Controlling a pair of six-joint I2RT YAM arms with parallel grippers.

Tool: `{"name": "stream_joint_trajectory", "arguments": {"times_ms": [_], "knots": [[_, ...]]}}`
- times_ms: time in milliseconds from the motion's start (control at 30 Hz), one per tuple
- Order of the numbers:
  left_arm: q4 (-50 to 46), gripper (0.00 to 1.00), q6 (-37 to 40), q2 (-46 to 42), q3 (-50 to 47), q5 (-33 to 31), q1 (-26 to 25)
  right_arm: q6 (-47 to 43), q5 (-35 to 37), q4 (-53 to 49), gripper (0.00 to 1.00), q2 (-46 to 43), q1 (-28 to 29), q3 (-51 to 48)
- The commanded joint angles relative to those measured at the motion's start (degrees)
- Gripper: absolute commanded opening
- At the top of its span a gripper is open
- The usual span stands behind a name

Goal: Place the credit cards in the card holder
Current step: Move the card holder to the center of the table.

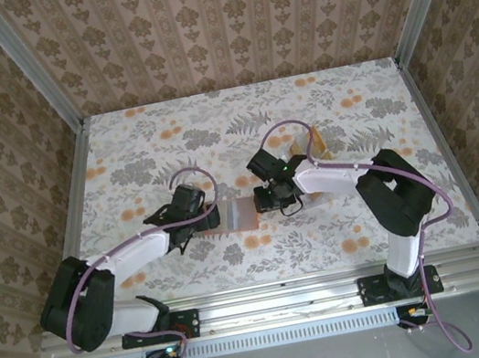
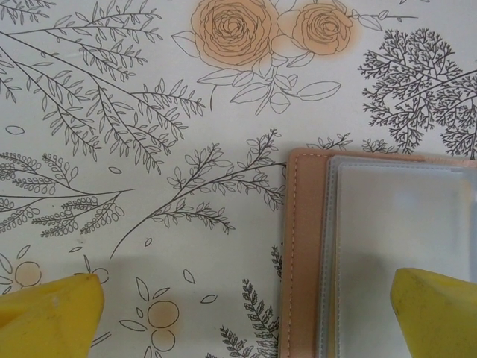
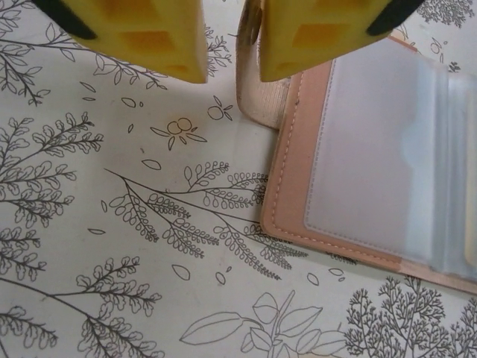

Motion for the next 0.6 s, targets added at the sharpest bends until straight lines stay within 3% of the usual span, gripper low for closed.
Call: {"name": "stream_joint_trajectory", "arguments": {"times_ms": [0,67,567], "knots": [[-1.0,1.0,1.14,1.59,2.0,-0.93,-0.75,-1.03,0.88,0.41,0.09,0.43,-0.03,0.76],[-0.83,1.0,1.32,2.65,2.74,-0.93,-0.94,-1.19,1.47,0.16,0.0,0.34,-0.45,1.15],[0.5,1.0,1.94,9.19,8.29,-0.13,-3.79,-1.33,3.33,0.52,0.0,-3.12,-4.89,-2.24]]}}
